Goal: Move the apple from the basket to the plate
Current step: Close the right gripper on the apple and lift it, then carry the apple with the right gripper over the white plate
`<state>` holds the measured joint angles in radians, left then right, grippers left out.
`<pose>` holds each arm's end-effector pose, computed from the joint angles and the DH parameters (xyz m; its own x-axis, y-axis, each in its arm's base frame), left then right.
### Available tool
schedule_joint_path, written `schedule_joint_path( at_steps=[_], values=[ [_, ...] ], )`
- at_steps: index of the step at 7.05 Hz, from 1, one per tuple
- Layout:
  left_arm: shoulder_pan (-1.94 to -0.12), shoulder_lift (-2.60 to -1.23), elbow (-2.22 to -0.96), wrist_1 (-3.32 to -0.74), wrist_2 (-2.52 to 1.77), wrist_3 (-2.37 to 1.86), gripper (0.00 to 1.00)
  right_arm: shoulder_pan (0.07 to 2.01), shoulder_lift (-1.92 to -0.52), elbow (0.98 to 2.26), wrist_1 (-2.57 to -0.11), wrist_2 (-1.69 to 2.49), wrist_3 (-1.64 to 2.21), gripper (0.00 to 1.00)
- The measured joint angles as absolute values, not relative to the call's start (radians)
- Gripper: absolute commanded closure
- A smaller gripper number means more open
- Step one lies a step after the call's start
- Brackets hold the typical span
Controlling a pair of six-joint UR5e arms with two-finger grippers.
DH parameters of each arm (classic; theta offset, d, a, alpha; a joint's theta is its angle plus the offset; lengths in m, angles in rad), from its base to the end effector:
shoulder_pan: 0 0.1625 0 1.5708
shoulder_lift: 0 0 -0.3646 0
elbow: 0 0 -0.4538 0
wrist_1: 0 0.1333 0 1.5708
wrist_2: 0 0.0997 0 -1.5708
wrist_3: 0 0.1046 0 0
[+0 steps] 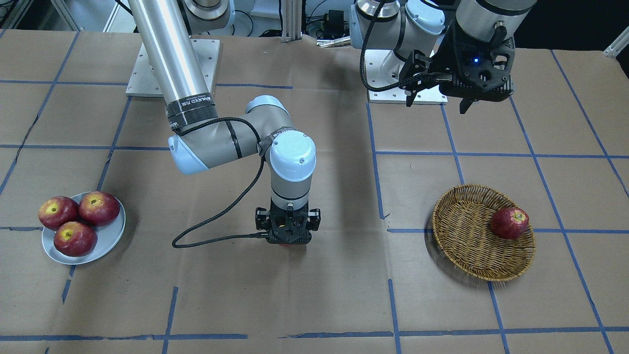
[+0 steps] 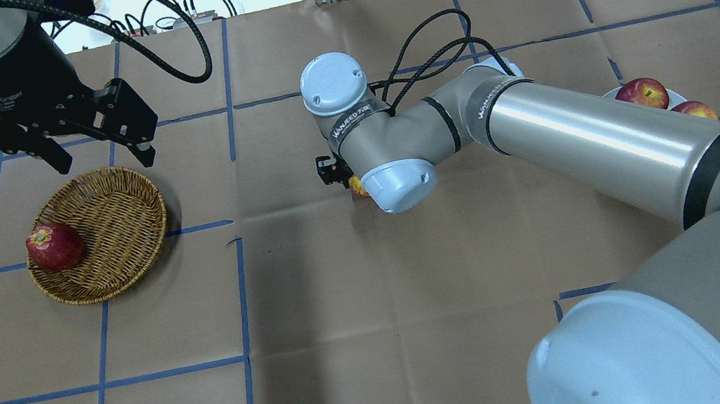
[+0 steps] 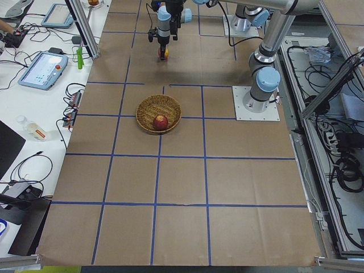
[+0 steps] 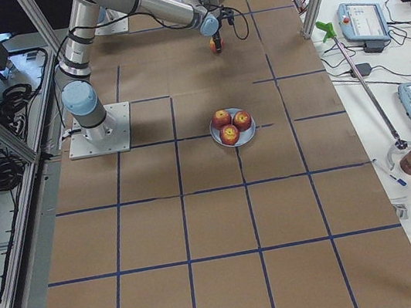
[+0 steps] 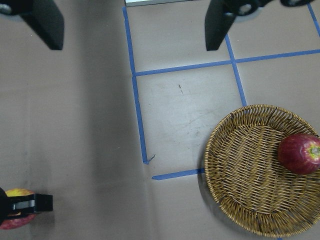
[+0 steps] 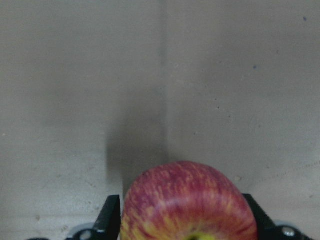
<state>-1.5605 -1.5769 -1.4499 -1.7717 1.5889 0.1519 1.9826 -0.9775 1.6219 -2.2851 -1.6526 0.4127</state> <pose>-0.1258 -0.5447 0.4663 -0.9898 0.1421 -0.0048 0.1411 0.9861 0.0877 0.3839 -0.5672 0.0952 -0.9989 0.0060 0.0467 0.0015 0.9953 -0.0967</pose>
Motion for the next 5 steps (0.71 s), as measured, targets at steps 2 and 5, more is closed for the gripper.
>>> schedule_joint_path(
  at_steps=[2,5],
  values=[
    [-1.561,-1.577,-1.450,-1.772,1.589,0.152,0.00,1.980,-1.011,1.616,-2.253,-1.649,0.412,0.39],
    [-1.561,-1.578,-1.452,-1.772,1.589,0.152,0.00,1.948,-1.148,1.628,-2.153,-1.643,0.372,0.39]
  ],
)
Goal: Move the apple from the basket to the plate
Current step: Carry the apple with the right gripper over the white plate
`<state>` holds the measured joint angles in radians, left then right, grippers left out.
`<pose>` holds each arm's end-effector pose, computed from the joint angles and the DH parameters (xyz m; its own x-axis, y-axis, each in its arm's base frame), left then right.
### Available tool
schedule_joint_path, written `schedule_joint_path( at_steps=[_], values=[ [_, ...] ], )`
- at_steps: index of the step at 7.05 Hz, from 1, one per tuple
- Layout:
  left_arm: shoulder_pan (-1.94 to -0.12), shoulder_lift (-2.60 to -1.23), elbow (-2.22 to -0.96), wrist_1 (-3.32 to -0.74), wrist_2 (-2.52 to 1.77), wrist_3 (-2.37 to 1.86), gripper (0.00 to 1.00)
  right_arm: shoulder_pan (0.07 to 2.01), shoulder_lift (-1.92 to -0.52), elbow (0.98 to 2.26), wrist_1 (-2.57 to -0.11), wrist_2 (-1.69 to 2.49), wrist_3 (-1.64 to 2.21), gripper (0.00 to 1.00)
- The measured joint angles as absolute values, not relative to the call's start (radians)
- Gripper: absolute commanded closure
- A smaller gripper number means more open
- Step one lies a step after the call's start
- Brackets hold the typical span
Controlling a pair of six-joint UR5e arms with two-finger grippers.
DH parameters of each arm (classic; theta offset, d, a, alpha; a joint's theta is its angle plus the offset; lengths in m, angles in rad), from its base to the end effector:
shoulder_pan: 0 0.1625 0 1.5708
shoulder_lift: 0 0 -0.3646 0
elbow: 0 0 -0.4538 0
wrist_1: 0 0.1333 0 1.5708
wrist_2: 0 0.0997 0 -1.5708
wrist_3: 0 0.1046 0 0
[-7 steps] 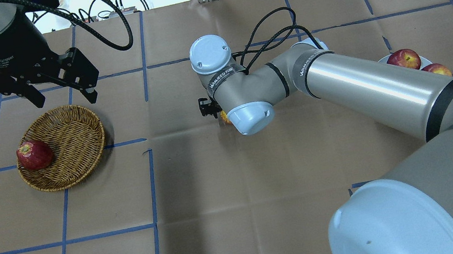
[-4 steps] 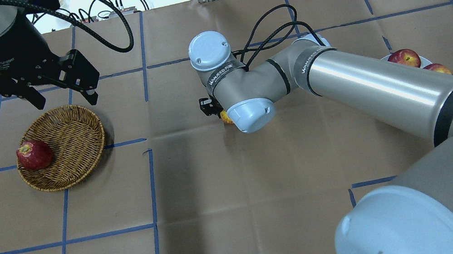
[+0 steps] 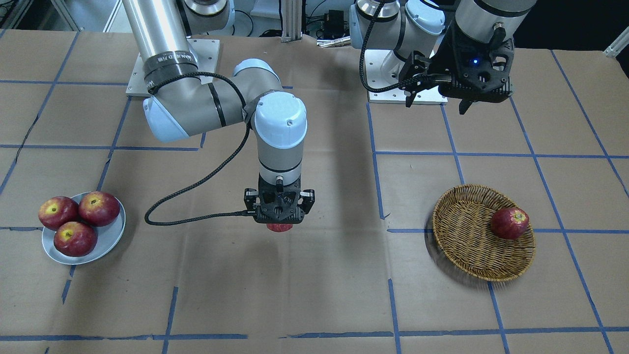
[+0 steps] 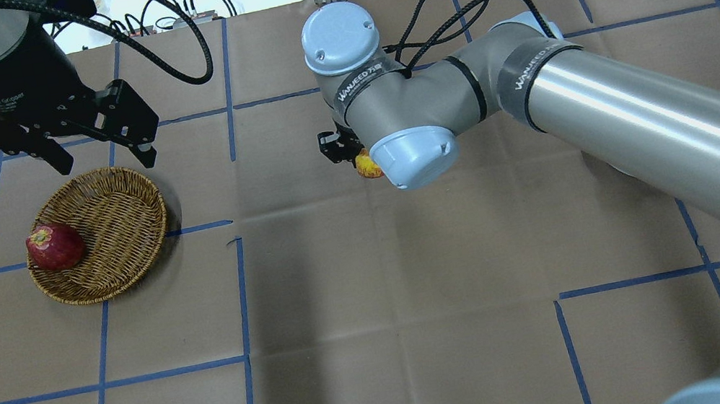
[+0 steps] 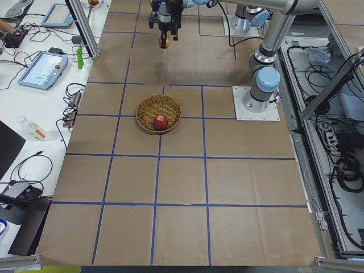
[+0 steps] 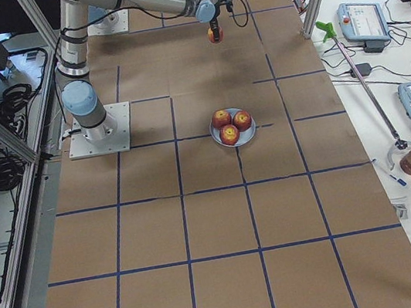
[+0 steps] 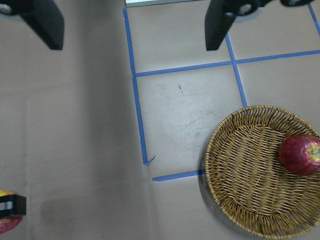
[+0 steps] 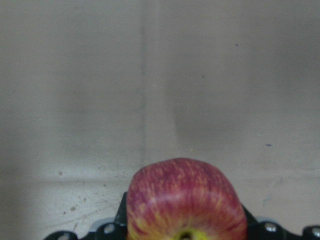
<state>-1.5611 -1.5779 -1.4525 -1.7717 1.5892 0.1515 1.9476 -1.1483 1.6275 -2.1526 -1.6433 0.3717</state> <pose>-0.1261 -0.5448 0.4644 -0.9898 0.1423 -0.0046 0.1413 0.9857 0.0913 0.3605 -0.5693 0.1922 -0.9996 0.0005 0.0299 -0.0032 0.9926 -0.1216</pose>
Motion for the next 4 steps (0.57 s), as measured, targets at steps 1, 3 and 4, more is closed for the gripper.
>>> schedule_joint_path(
  at_steps=[1,3,4],
  values=[
    [-1.561,-1.578,-1.453,-1.772,1.589,0.151,0.00,1.912,-1.205,1.645,-2.117,-1.643,0.332,0.38],
    [-1.562,-1.580,-1.453,-1.772,1.589,0.150,0.00,1.776,-1.332,1.685,-2.008,-1.643,0.142,0.38],
    [-1.562,-1.580,-1.452,-1.772,1.589,0.150,0.01,1.693,-1.379,1.708,-1.974,-1.642,0.019,0.38]
  ],
)
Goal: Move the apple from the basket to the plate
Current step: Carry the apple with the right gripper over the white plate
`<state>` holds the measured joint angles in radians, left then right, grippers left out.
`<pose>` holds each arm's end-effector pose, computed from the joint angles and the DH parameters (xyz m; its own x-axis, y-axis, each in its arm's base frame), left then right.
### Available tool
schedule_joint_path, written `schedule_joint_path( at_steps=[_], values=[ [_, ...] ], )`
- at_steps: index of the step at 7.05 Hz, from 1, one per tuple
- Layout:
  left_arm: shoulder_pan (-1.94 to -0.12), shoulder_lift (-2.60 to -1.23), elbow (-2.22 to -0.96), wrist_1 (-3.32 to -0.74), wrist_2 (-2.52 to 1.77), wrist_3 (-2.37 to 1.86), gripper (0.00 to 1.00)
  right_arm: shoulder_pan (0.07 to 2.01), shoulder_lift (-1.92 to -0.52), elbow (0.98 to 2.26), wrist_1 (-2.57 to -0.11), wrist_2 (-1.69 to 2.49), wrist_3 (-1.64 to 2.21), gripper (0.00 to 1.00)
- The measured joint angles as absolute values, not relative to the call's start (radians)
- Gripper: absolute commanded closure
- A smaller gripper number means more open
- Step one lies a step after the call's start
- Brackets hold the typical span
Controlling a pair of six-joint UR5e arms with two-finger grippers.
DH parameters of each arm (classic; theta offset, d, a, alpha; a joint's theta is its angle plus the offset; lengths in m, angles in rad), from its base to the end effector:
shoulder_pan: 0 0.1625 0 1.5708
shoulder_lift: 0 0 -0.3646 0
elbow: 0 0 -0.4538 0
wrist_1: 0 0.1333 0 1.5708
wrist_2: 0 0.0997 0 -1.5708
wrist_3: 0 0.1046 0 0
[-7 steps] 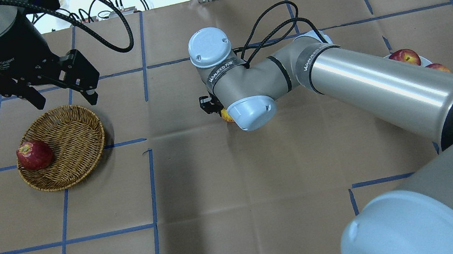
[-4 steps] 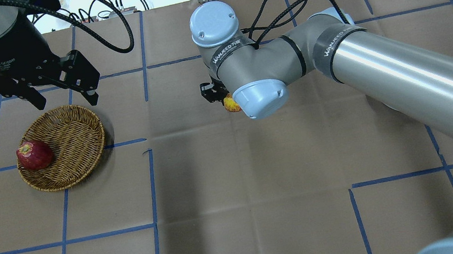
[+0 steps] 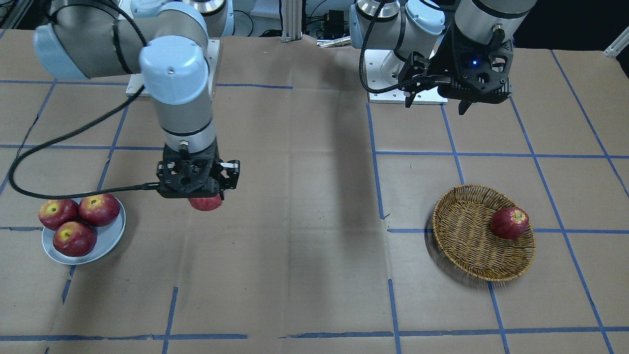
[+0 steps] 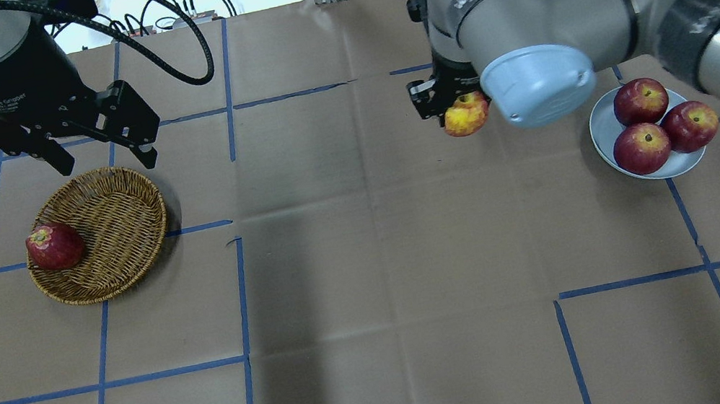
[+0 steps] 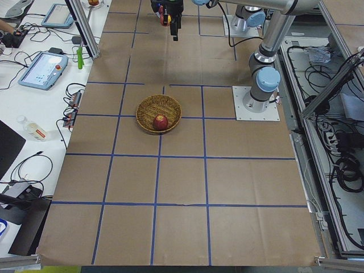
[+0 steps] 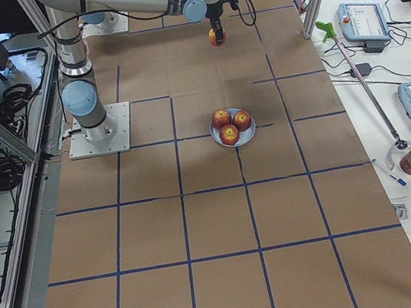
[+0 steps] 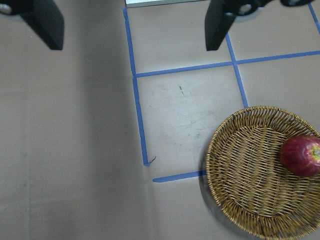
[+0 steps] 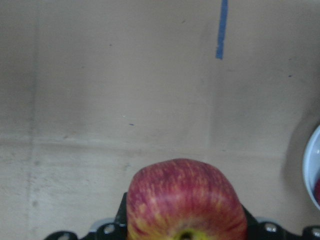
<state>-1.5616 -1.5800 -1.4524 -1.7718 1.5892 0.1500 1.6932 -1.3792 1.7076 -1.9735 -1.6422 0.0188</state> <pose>-0.1264 -0.5453 0.4633 -0.9899 0.1414 -0.0044 0.1404 0.9857 0.0934 0.1989 -0.5862 0.2774 -0.9927 -0.0979 0.0697 -0.1031 0.9918 -0.0756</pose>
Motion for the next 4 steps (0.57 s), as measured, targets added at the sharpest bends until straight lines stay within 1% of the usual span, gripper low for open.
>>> schedule_joint_path(
  at_steps=[2,4],
  values=[
    [-1.562,-1.579,-1.451,-1.772,1.588,0.149,0.01,1.511,-1.440,1.757,-1.953,-1.642,-0.228,0.38],
    [-1.562,-1.578,-1.449,-1.772,1.588,0.149,0.01,1.329,-1.454,1.783,-1.952,-1.640,-0.413,0.38]
  ],
)
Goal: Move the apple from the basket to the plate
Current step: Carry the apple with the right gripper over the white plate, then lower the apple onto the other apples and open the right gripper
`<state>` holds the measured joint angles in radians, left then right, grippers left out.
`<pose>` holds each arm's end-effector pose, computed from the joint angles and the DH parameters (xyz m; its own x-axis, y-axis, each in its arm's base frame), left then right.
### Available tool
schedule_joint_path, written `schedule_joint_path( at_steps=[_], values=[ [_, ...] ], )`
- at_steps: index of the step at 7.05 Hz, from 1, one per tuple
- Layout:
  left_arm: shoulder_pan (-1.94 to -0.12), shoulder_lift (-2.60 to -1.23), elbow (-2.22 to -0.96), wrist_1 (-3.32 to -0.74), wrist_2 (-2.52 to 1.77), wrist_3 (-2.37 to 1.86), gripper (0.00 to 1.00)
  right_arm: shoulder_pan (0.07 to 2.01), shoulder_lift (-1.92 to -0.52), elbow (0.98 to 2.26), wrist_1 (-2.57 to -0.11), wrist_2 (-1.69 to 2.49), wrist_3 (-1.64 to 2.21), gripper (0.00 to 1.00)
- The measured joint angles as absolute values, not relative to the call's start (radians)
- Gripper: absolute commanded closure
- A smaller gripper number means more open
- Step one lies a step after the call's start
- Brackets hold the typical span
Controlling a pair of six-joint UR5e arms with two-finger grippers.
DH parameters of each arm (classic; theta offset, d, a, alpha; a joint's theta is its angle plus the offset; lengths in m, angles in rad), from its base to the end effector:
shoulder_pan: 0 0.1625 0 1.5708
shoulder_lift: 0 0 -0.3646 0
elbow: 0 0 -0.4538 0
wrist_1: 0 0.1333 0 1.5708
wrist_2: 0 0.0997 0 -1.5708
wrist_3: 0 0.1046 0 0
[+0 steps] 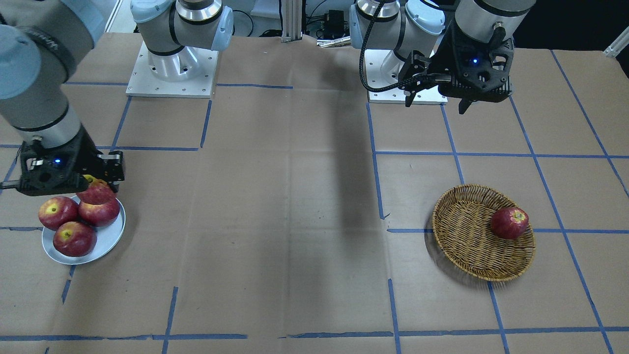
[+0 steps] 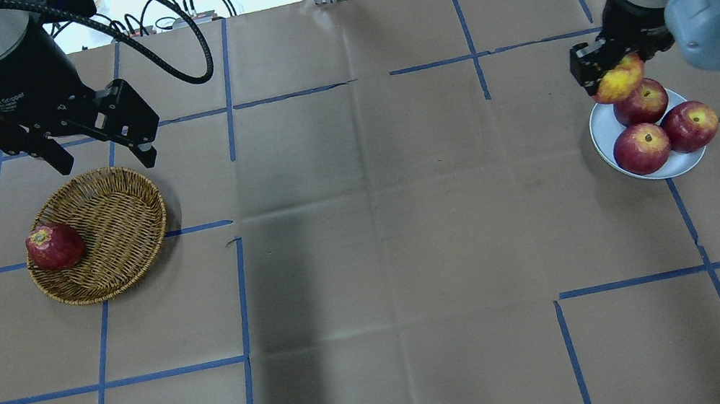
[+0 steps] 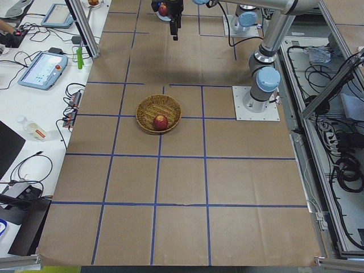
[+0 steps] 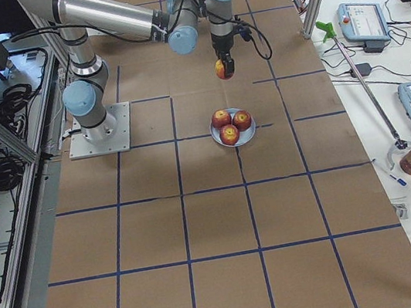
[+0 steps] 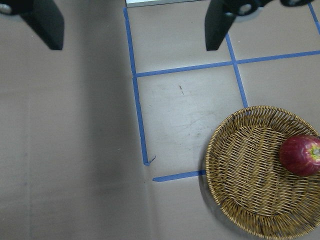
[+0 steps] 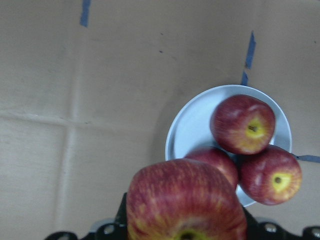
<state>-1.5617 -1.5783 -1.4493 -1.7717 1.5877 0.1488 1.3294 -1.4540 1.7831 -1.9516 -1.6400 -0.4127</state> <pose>-0.1266 -0.5450 0.4659 -0.9901 0.1401 -0.0038 0.1393 0.9863 0.0883 -0.0155 -0.5903 0.2789 -0.9823 -0.1673 0.0840 -0.1695 0.9853 -0.0196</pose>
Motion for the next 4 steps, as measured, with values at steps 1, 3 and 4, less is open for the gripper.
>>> schedule_joint_path(
  at_steps=[1,3,4],
  values=[
    [-1.562,-1.582,-1.445,-1.772,1.588,0.148,0.00,1.258,-1.449,1.806,-1.963,-1.629,-0.491,0.38],
    [-1.562,-1.595,-1.436,-1.771,1.590,0.144,0.01,1.184,-1.410,1.835,-2.016,-1.602,-0.576,0.38],
    [-1.563,-1.599,-1.436,-1.771,1.590,0.141,0.00,1.167,-1.381,1.838,-2.048,-1.599,-0.596,0.38]
  ],
)
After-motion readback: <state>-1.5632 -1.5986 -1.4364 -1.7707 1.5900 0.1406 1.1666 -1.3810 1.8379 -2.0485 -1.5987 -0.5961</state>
